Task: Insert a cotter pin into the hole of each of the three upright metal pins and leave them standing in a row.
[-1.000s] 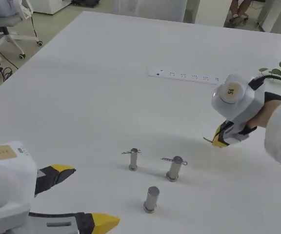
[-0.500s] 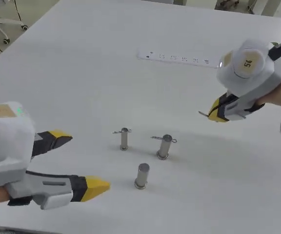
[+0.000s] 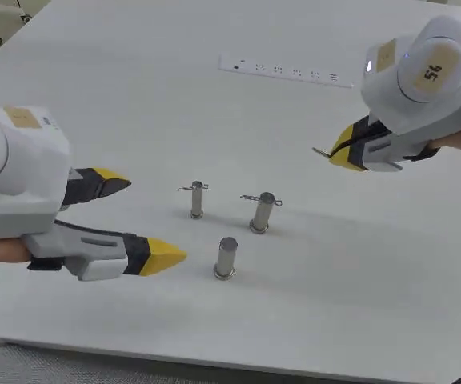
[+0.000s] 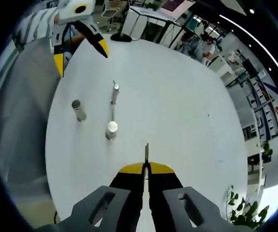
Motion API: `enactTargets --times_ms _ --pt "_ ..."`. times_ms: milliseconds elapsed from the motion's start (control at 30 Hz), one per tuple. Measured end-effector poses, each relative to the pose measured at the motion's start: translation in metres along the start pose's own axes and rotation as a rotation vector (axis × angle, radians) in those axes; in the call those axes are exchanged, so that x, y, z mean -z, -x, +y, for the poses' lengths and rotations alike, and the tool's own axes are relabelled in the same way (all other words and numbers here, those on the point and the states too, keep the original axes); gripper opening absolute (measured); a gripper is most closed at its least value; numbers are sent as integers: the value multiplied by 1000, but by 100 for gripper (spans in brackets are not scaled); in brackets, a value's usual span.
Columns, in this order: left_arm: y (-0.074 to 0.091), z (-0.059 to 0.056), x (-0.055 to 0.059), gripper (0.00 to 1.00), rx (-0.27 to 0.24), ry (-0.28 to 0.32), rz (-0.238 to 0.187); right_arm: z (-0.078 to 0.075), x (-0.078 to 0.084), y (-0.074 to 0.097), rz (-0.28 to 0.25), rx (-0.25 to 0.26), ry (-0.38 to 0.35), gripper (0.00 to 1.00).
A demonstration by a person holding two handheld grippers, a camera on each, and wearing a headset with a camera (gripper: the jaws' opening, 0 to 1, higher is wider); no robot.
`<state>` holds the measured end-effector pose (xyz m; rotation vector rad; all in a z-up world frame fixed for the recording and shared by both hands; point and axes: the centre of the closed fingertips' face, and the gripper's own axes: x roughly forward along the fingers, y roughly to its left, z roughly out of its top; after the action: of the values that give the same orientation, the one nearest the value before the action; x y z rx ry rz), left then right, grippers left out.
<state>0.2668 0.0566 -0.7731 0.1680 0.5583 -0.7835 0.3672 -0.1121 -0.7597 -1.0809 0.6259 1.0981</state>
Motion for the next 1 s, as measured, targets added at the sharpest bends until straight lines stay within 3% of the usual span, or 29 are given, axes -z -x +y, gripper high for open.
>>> enactTargets --times_ms 300,367,467,633,733,1000 --pt "-10 -4 -16 57 28 -4 -41 15 -22 6 -49 40 40 2" --pt "-13 -4 -22 54 28 -13 -69 19 -26 6 -58 41 42 2" --pt "-18 -8 -26 53 57 54 -70 22 -31 7 -76 60 41 2" --pt "-26 -9 -35 43 68 70 -97 30 -38 9 -109 81 30 2" --pt "-32 -11 -38 42 85 99 -100 36 -43 10 -133 85 16 2" --pt "-43 -20 -45 38 126 110 -98 56 -50 10 -151 88 6 2"
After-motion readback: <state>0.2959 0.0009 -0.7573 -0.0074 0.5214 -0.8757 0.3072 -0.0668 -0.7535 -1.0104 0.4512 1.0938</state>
